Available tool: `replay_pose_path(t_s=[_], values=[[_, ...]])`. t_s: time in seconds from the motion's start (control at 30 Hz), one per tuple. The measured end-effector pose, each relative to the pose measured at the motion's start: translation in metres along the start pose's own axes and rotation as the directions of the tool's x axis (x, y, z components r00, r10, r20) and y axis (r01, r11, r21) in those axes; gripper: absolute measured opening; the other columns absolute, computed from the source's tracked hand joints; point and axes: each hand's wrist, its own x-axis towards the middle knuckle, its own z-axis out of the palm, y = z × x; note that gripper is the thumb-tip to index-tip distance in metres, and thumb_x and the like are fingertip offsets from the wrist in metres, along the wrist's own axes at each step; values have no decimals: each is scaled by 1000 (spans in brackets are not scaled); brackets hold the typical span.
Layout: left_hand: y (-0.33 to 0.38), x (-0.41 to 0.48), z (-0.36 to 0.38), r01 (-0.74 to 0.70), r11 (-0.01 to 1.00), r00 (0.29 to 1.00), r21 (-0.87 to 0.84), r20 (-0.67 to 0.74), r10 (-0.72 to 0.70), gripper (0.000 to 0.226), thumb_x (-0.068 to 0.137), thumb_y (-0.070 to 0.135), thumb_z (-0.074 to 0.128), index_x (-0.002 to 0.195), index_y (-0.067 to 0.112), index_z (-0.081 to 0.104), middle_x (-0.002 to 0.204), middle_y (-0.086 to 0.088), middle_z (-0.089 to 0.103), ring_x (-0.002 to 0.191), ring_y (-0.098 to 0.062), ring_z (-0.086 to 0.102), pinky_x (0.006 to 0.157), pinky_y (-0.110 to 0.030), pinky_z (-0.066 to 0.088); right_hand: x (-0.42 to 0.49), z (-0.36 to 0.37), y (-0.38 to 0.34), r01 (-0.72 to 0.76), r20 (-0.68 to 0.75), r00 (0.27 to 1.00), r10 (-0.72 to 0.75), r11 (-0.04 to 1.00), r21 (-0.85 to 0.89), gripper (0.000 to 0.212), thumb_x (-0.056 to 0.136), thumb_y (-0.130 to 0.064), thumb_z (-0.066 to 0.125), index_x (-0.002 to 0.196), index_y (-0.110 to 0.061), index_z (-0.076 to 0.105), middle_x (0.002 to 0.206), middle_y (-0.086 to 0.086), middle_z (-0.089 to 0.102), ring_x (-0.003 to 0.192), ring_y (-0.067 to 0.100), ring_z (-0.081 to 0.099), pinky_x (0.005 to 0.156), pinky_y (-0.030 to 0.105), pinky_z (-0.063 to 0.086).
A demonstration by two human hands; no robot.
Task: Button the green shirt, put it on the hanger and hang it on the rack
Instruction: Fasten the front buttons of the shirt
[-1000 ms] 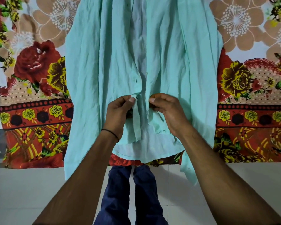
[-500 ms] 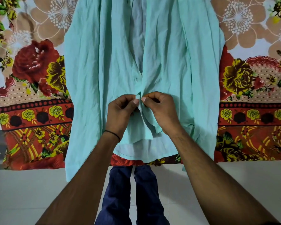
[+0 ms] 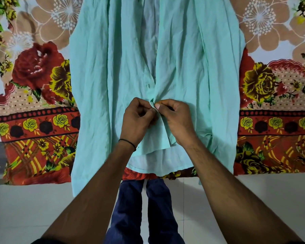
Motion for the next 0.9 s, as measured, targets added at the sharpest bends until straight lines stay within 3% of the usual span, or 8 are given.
replay_pose_path(t_s=[0.1,0.3,0.4,0.53,0.73,0.9], values=[[-1,0,2,-14,996,999,92,-44,19,14,86,8,69,91,4,57,74,-17,67,64,-23,63,60,-29,51,0,0,-1,-9,-7,1000,9,1000,-1,16,94,-15,64,94,-6,77,87,3,77,86,12,71,86,33,56],[-4,3,6,-84,959,990,269,-87,111,11,85,8,67,88,9,57,74,-6,65,69,-20,62,59,-19,47,0,4,-3,-7,56,998,10,999,-40,15,90,-20,71,93,-6,77,86,5,77,85,14,72,81,26,55],[-7,4,7,-96,972,993,212,-47,108,10,85,11,68,87,11,58,76,-10,67,72,-28,65,63,-29,52,0,4,-2,-1,-7,1000,1,1000,-23,12,90,-16,70,89,-5,77,85,6,77,86,17,72,82,27,55],[-12,2,2,-40,997,999,66,-31,42,14,85,12,71,89,5,60,82,-18,69,78,-38,66,67,-44,55,1,2,1,12,-18,1000,-12,999,-34,11,89,-12,70,82,-6,75,76,2,73,74,6,66,78,23,52],[-13,0,-2,-28,1000,1000,-14,0,28,12,91,10,67,95,-1,63,86,-21,69,81,-36,68,65,-31,55,2,-1,2,-12,2,1000,11,1000,5,11,88,-13,72,87,-3,76,79,7,75,74,9,67,74,20,54],[-13,-1,-2,-24,1000,1000,6,16,24,12,94,16,64,93,4,66,82,-12,72,75,-24,70,64,-30,54,4,2,4,12,-33,999,-17,991,-132,13,90,-13,68,78,-15,74,72,-4,72,71,9,65,76,29,54]])
